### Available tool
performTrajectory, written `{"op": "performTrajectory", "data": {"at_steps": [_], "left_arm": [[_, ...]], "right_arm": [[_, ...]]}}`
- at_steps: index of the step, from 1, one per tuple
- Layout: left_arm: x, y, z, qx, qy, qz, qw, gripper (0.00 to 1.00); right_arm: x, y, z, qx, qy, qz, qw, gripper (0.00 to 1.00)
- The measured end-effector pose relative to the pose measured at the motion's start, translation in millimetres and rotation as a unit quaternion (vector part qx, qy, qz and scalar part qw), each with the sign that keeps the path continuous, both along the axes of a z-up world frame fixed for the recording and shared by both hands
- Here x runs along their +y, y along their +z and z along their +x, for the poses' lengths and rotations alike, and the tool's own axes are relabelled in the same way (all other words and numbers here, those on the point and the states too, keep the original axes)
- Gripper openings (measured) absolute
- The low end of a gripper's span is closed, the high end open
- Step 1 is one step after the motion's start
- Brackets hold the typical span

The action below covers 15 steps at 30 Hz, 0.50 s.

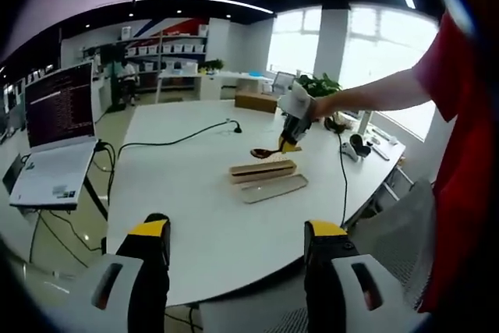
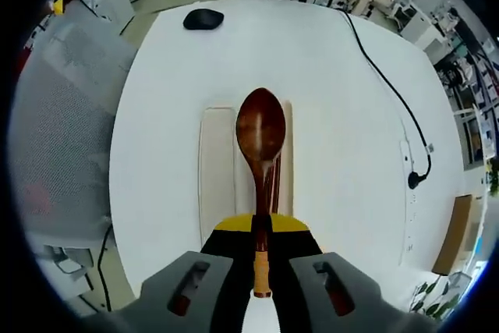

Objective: Arrange the utensils inside the cutlery case until each visible utensil rests in its matching compartment.

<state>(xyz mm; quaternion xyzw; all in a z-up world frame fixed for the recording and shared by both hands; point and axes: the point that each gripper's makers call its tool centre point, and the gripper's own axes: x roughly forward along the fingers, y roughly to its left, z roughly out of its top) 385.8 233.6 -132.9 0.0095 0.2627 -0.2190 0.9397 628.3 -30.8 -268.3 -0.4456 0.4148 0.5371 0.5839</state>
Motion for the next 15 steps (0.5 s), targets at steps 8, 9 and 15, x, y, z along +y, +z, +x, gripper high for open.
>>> {"op": "performTrajectory", "data": {"at_steps": [8, 9, 15], "left_arm": [[0, -0.2, 0.6, 0.003, -0.006, 0.008, 1.0000, 0.72], [0, -0.7, 0.5, 0.003, -0.007, 0.010, 0.9999, 0.72], [-1, -3.0, -0.6, 0.009, -0.008, 0.014, 0.9998, 0.72]], "right_arm": [[3, 2.7, 8, -0.003, 0.009, -0.007, 0.9999, 0.01], [3, 2.9, 9, -0.004, 0.010, -0.008, 0.9999, 0.01], [7, -4.5, 16, -0.006, 0.013, -0.007, 0.9999, 0.01]]}}
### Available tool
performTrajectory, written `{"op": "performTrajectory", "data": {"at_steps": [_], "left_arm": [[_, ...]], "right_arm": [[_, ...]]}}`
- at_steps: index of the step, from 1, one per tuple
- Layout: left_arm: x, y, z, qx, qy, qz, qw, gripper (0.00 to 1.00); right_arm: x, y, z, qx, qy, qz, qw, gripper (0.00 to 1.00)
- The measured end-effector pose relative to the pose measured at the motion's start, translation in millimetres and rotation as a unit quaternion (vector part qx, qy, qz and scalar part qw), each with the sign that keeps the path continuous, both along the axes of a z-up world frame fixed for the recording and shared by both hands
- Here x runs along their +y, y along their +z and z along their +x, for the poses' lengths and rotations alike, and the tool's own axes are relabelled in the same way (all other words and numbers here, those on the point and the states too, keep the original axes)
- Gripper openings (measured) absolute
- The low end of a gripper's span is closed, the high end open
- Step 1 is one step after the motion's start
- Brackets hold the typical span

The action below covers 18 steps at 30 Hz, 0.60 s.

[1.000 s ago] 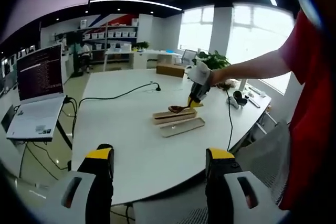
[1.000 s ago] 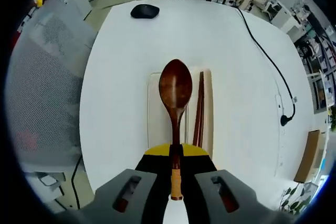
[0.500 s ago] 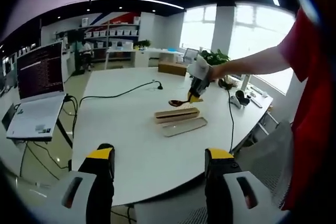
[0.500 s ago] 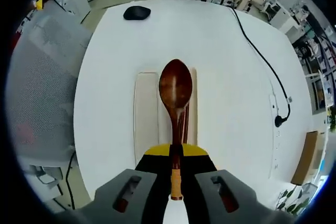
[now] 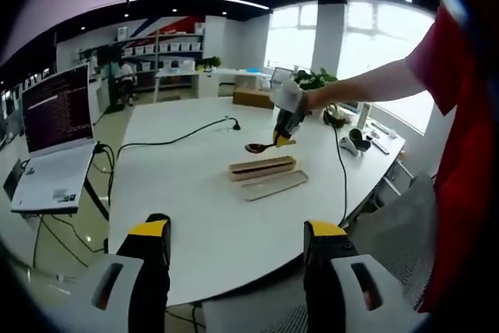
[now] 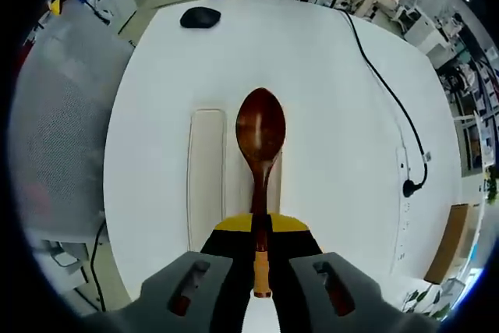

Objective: Arrange the utensils inside the cutlery case until each visible utensil rests in its matching compartment.

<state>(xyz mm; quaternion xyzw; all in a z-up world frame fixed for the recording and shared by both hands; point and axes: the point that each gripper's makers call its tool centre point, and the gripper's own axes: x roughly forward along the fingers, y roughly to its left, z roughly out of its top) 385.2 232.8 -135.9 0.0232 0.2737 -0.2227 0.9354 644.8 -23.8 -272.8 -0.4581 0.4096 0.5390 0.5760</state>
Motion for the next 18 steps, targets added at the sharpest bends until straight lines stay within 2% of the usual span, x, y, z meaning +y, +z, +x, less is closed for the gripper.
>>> {"op": "performTrajectory", "data": {"at_steps": [18], "left_arm": [[11, -7.1, -6.9, 0.023, 0.019, 0.022, 0.9993, 0.71]], "right_arm": [[19, -43.5, 2, 0.031, 0.001, 0.006, 0.9995, 0.01]]}}
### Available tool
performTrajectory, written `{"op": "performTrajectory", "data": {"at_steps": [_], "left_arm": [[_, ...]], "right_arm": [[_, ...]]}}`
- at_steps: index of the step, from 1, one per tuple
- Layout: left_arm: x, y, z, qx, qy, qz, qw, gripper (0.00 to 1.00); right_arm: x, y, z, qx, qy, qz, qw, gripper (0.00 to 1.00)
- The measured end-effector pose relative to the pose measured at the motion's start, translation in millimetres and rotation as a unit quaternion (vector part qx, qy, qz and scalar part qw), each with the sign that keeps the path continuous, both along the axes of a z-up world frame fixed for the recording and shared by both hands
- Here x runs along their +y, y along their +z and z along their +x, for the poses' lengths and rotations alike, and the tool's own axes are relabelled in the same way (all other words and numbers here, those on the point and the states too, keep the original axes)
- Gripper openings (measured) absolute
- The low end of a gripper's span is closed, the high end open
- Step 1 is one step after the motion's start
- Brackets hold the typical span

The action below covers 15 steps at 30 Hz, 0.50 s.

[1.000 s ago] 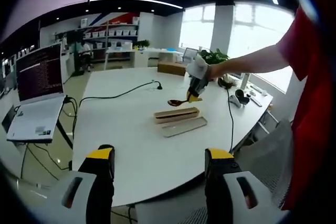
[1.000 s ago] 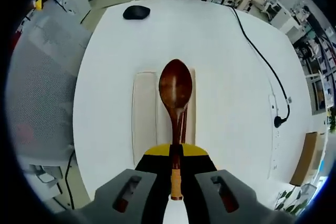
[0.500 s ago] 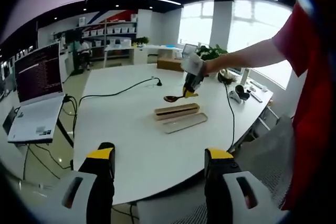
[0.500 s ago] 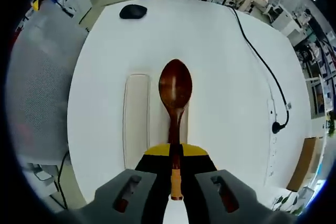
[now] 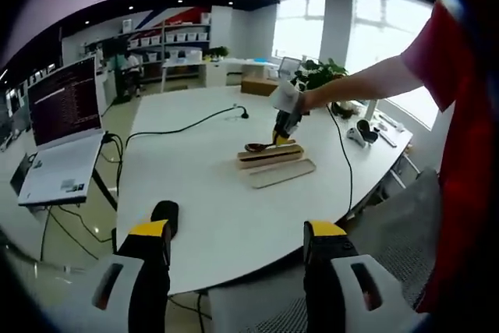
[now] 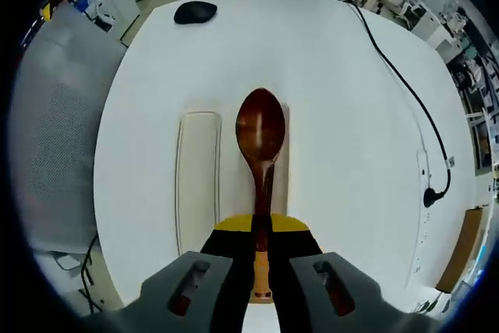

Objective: Arrange the utensils inside the cutlery case until each visible utensil rests in its matching compartment.

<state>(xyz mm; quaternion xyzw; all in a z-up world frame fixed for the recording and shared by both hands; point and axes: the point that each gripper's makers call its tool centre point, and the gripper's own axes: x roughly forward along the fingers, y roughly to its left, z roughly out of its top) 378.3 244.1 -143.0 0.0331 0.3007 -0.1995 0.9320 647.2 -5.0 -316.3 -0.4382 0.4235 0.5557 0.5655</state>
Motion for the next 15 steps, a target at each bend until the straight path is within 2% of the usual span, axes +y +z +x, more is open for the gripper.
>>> {"op": "performTrajectory", "data": {"at_steps": [6, 10, 15], "left_arm": [[1, -0.6, 0.7, 0.001, 0.010, 0.000, 1.0000, 0.71], [1, -2.4, -2.0, 0.003, 0.021, -0.008, 0.9997, 0.71], [0, -5.8, -4.7, 0.010, 0.018, -0.004, 0.9998, 0.71]], "right_arm": [[-1, -14.1, 4, 0.000, -0.013, -0.008, 0.9999, 0.01], [-2, -17.3, 2, 0.000, -0.009, -0.010, 0.9999, 0.01], [-2, -23.3, 2, 0.001, -0.006, -0.015, 0.9999, 0.01]]}}
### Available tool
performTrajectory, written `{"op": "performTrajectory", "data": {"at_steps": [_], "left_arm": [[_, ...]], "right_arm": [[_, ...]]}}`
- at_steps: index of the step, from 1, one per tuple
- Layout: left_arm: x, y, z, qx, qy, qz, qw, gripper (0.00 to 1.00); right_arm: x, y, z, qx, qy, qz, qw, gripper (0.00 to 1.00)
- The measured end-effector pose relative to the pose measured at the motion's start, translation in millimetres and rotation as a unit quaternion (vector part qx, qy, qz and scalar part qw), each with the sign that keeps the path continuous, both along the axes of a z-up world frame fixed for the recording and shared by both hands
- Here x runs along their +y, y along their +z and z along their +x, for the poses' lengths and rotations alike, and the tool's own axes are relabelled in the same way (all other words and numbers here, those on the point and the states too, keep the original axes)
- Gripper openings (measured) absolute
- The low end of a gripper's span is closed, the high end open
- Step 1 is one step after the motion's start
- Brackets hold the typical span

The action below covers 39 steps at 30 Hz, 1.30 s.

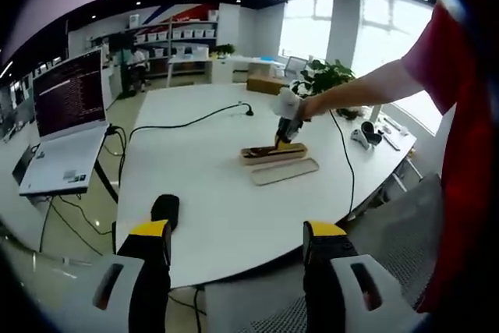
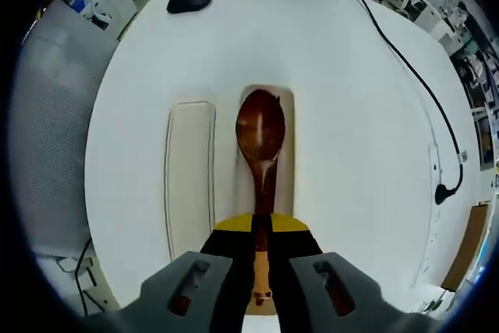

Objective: Arrange the utensils inside the cutlery case until each visible utensil rests in its matching compartment.

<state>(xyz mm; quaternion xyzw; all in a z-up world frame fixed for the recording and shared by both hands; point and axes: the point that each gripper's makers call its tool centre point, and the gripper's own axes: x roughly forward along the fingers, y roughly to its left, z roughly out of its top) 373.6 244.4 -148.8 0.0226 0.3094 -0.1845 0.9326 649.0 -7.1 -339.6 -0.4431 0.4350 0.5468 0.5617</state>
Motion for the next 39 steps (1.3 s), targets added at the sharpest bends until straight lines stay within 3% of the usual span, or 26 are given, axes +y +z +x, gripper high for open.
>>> {"op": "performTrajectory", "data": {"at_steps": [12, 20, 26, 39], "left_arm": [[6, 3.1, 0.2, -0.002, 0.006, 0.004, 1.0000, 0.70], [10, 3.8, -0.5, -0.001, 0.006, 0.009, 0.9999, 0.70], [6, 8.7, 3.0, -0.006, -0.002, 0.012, 0.9999, 0.70], [-6, 22.8, 7.0, -0.032, -0.026, 0.006, 0.9991, 0.70]], "right_arm": [[3, -11.9, 7, -0.017, 0.018, -0.006, 0.9997, 0.02], [5, -15.1, 5, 0.005, -0.003, -0.005, 1.0000, 0.03], [2, -7.5, 2, 0.017, -0.032, 0.005, 0.9993, 0.09], [-17, 18.7, -10, -0.015, -0.054, 0.015, 0.9983, 0.08]]}}
